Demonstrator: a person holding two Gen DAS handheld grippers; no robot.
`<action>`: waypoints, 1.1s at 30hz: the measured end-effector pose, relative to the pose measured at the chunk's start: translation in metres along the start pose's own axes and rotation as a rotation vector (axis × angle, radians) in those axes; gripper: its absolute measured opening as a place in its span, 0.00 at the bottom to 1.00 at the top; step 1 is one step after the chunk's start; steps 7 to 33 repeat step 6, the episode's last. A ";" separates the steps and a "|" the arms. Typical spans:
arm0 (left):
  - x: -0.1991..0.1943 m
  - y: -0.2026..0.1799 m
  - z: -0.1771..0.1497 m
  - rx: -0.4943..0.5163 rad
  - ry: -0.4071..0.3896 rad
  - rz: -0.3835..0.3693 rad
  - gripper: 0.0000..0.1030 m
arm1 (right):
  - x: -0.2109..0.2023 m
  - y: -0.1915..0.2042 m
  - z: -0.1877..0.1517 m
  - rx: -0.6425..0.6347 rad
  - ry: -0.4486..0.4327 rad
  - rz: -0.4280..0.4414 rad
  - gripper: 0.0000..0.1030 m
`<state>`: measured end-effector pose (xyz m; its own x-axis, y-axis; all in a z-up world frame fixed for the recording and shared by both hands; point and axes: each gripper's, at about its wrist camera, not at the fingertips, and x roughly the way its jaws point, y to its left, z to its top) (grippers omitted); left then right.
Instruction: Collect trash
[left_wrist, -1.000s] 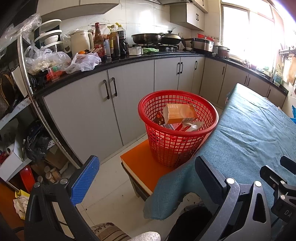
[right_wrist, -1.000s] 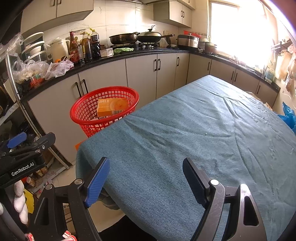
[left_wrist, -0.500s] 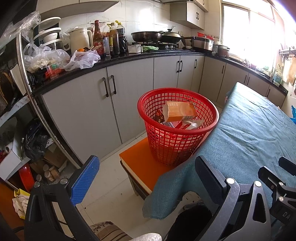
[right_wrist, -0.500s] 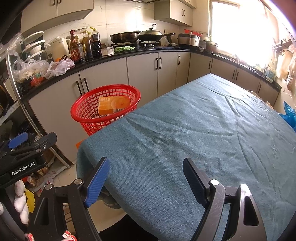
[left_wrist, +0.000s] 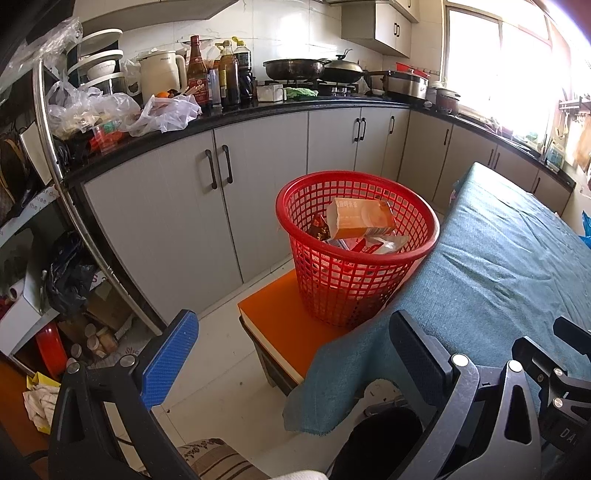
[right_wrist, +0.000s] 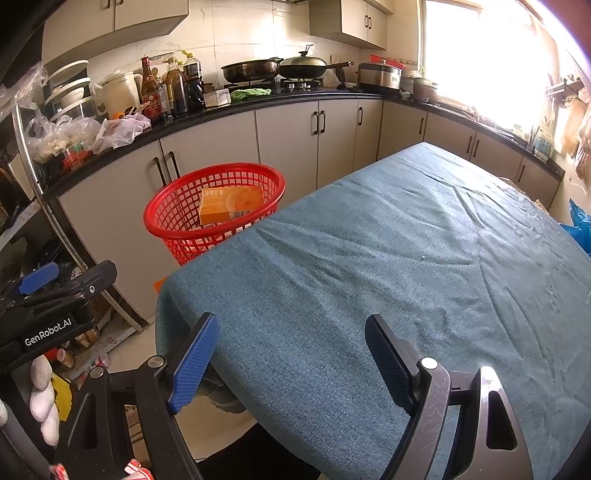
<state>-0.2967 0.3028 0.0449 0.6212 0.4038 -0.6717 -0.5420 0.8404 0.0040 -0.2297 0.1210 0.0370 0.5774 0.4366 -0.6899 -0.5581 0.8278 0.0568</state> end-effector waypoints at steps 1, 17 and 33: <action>0.000 0.000 0.000 0.001 0.004 -0.001 0.99 | 0.001 0.000 0.000 0.001 0.002 0.000 0.83; -0.001 0.000 0.000 0.006 0.005 -0.006 0.99 | 0.003 -0.003 0.000 0.022 0.017 0.010 0.83; -0.001 0.000 0.000 0.006 0.005 -0.006 0.99 | 0.003 -0.003 0.000 0.022 0.017 0.010 0.83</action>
